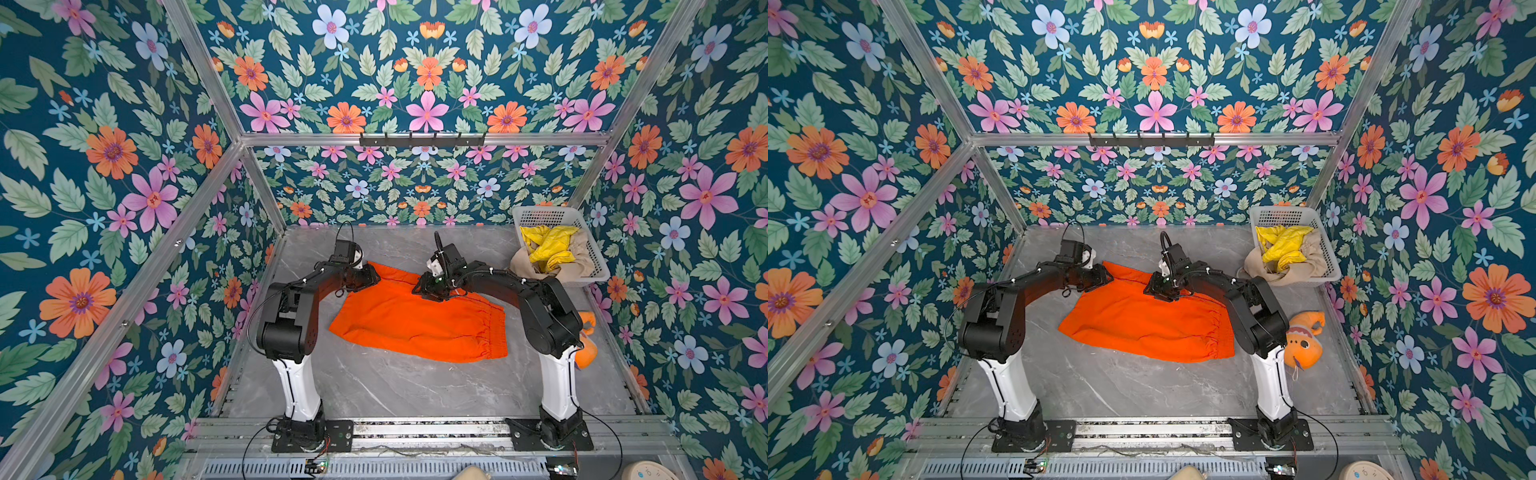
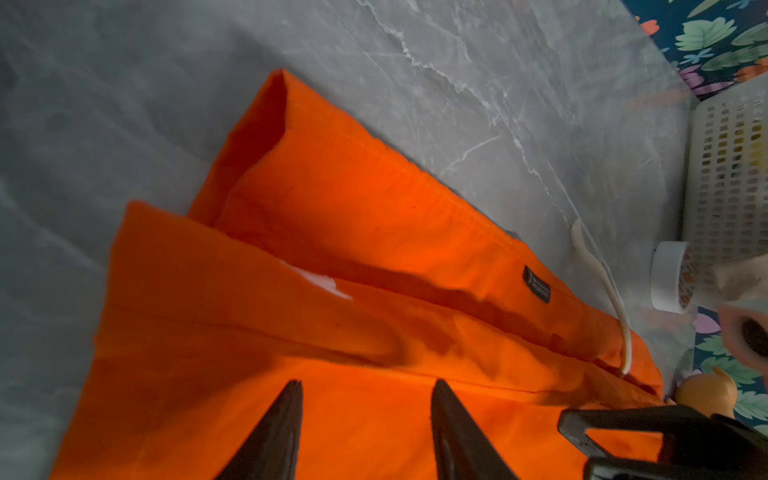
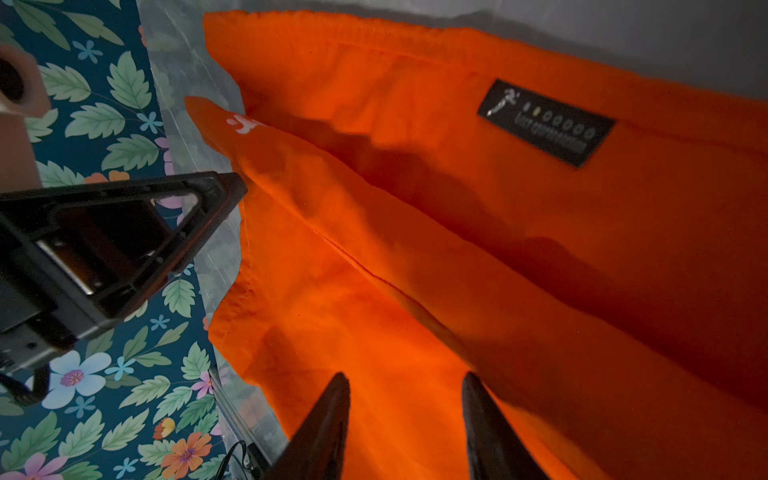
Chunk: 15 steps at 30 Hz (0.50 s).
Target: Fold and stack the shorts
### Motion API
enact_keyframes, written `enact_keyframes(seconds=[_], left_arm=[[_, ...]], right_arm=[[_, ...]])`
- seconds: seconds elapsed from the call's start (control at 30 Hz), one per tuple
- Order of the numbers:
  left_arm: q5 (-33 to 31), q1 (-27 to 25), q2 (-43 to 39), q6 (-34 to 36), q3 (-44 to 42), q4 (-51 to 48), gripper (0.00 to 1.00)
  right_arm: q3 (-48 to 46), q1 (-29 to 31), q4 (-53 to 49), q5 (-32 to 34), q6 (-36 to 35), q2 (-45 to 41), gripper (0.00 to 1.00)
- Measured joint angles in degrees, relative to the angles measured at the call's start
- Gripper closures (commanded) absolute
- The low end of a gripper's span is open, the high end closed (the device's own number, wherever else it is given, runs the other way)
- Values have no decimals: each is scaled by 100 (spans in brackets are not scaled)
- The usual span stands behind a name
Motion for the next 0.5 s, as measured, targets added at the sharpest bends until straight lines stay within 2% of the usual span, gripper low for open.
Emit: enact_keyframes(seconds=[0.3,0.5], left_arm=[[39,2,723,-26,758,297,46],[28,7,1187,-173,1097,649,46]], right_arm=[[142,-446,208,243,339,337,55],[190,-551,507,125,621,555,55]])
